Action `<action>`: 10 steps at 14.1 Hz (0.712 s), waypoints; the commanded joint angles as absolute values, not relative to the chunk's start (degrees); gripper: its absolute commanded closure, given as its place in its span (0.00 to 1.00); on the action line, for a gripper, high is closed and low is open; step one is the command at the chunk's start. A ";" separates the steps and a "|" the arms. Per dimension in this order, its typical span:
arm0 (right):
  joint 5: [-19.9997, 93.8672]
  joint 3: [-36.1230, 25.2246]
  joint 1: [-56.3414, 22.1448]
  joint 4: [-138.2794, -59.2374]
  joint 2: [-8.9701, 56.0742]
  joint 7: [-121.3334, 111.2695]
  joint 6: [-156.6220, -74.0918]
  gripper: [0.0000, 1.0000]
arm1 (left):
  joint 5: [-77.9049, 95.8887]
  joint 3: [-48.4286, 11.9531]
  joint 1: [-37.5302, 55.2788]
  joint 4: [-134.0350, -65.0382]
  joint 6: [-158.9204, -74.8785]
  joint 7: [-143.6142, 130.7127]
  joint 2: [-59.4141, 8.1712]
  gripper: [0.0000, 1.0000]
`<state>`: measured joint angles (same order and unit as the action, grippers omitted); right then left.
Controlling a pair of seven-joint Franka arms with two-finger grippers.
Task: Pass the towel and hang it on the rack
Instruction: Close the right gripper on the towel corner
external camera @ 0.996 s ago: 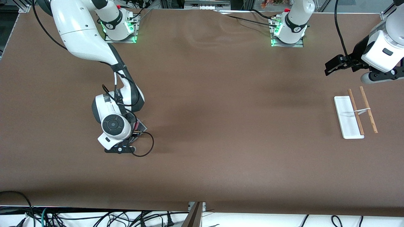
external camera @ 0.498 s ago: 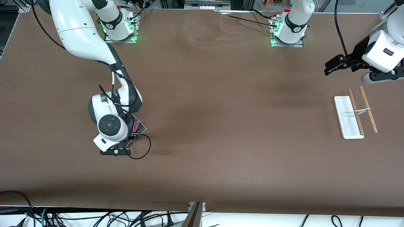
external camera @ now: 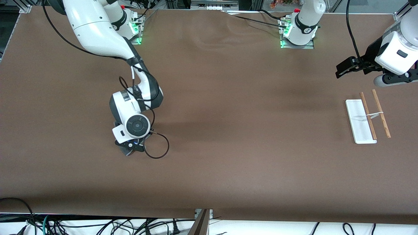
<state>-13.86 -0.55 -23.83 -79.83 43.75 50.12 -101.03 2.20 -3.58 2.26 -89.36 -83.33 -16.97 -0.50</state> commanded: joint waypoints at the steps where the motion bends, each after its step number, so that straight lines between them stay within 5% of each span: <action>1: -13.63 1.05 -23.64 -80.42 41.66 64.44 -98.70 0.00 | 3.52 -3.43 2.72 -87.80 -82.36 -17.14 -1.06 0.00; 10: -13.45 0.97 -23.38 -80.77 43.68 82.17 -101.42 0.00 | 3.51 -4.39 2.90 -87.89 -81.12 -16.61 -0.97 0.00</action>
